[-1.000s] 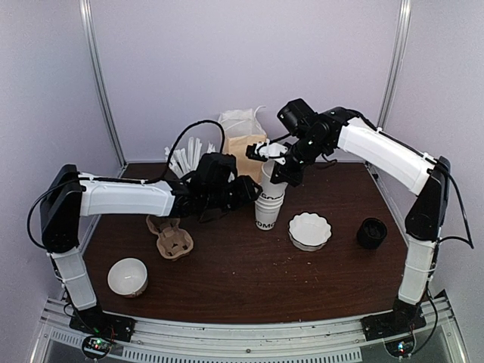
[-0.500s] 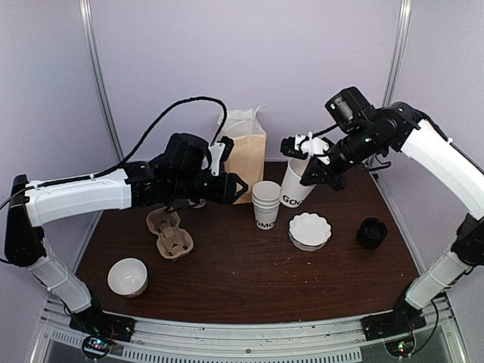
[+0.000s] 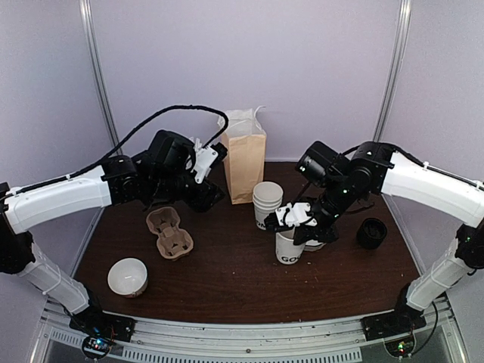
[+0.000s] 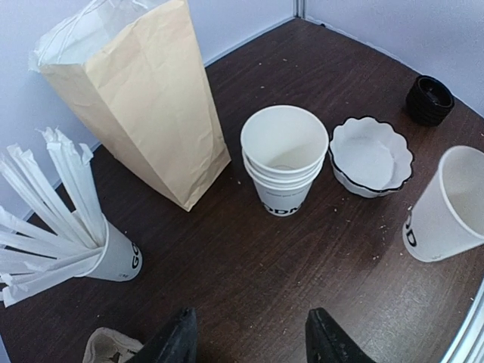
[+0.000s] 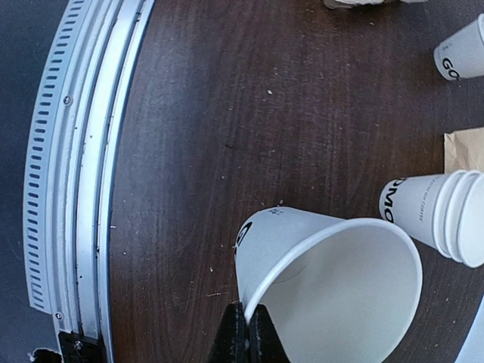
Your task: Pack the takeout coffee
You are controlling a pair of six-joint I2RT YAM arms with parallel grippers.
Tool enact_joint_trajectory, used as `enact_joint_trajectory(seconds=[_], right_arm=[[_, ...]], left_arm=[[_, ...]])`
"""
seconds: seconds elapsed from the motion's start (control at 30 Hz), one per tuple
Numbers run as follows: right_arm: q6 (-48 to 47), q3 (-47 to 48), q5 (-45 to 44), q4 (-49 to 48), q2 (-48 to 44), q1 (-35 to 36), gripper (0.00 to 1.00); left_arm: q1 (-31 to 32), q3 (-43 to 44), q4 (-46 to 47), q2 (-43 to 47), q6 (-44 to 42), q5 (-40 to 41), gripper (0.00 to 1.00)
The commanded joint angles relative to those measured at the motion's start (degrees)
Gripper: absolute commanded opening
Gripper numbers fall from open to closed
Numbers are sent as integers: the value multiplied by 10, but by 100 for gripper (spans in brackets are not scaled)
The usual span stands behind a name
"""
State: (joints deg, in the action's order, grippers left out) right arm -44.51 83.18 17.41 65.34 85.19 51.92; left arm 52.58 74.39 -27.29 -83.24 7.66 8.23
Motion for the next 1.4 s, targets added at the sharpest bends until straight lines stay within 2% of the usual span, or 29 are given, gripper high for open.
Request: enact_joint_trajectory(seconds=[0.0, 0.27, 0.4, 0.77, 0.8, 0.83, 0.93, 1.0, 1.2, 1.37], right_arm=[[-29, -16, -17, -24, 11, 50, 0], [-13, -19, -10, -95, 68, 94, 0], [-16, -11, -5, -93, 98, 107, 0], [-10, -44, -40, -128, 114, 131, 0], [-10, -45, -42, -129, 116, 132, 2], [-10, -45, -44, -127, 116, 133, 8], [-3, -44, -46, -123, 108, 135, 35], [-4, -41, -36, -112, 92, 135, 44], [-5, 5, -1, -22, 39, 119, 47], [12, 12, 25, 13, -20, 54, 47]], left_arm=[[-14, -42, 51, 35, 36, 31, 53], [-19, -44, 55, 59, 47, 56, 54], [-20, -54, 69, 69, 52, 58, 55], [-20, -59, 82, 56, 56, 46, 55], [-20, -57, 82, 53, 56, 45, 55], [-20, -55, 81, 51, 56, 44, 55], [-20, -53, 80, 50, 58, 39, 55], [-21, -53, 80, 51, 59, 37, 55], [-20, -39, 61, 48, 40, 40, 55], [-21, -14, 35, 27, 9, 24, 56]])
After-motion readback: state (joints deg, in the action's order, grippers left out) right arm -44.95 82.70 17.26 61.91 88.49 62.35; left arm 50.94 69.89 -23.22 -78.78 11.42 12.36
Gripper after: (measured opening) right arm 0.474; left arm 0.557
